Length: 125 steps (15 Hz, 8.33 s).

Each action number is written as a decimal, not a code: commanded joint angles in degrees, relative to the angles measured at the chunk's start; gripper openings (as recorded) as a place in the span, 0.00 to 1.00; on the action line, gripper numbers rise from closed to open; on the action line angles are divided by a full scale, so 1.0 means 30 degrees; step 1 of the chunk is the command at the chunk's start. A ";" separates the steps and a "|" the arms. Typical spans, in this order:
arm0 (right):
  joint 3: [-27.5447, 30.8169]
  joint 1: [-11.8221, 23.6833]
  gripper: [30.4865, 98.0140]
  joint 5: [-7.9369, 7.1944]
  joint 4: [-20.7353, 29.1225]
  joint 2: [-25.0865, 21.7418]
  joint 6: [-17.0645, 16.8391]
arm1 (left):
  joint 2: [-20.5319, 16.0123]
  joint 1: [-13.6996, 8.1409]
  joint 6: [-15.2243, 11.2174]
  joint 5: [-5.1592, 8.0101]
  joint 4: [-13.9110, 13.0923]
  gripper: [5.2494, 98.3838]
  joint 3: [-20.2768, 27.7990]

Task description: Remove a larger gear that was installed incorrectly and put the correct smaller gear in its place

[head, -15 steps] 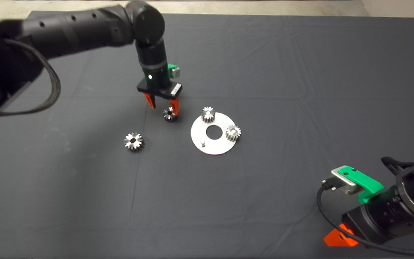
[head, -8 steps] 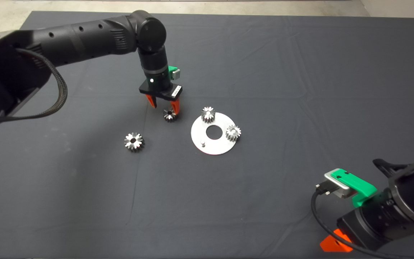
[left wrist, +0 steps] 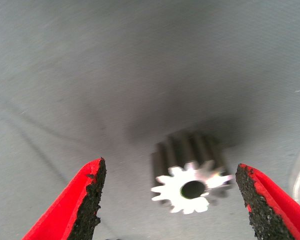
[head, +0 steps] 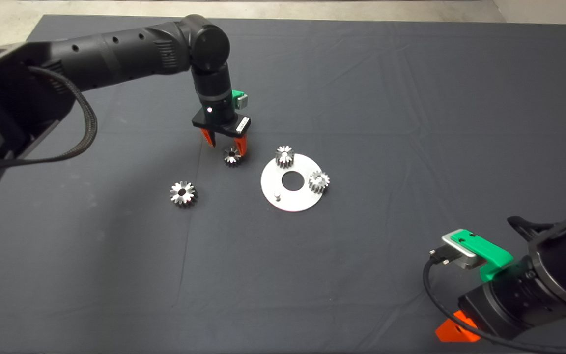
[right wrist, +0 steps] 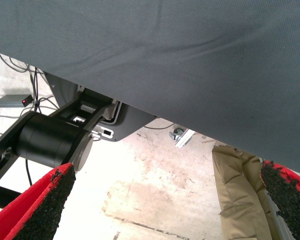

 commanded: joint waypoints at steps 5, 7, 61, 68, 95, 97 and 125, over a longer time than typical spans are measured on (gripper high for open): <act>-0.0096 0.0530 1.00 -0.1530 0.0741 -0.0017 0.0123 | -0.0023 -0.0175 -0.0339 0.0169 0.0171 0.64 0.0243; -0.0126 0.0589 1.00 -0.1530 0.0770 -0.0133 0.0123 | -0.0090 -0.0045 -0.0331 0.0168 0.0201 0.64 0.0214; -0.5787 0.4506 1.00 -0.1530 0.1063 0.0942 -0.2935 | 0.0680 -0.2894 -1.0600 0.1751 -0.0554 0.24 1.1141; -0.6879 0.4544 1.00 -0.1560 0.1077 0.2239 -0.3597 | 0.0680 -0.2806 -1.2352 0.1722 0.1619 0.24 1.2988; -0.6131 0.4749 1.00 -0.1560 0.1065 0.2386 -0.3421 | 0.0914 -0.1227 -0.7255 0.1927 -0.0473 0.24 0.9357; -0.6102 0.4749 1.00 -0.1560 0.1088 0.2386 -0.3421 | 0.0943 -0.0814 -0.7165 0.1927 -0.0444 0.24 0.9325; -0.5868 0.4837 1.00 -0.1530 0.1115 0.2386 -0.3421 | 0.0943 -0.0170 -0.7136 0.1751 0.0259 0.23 0.8739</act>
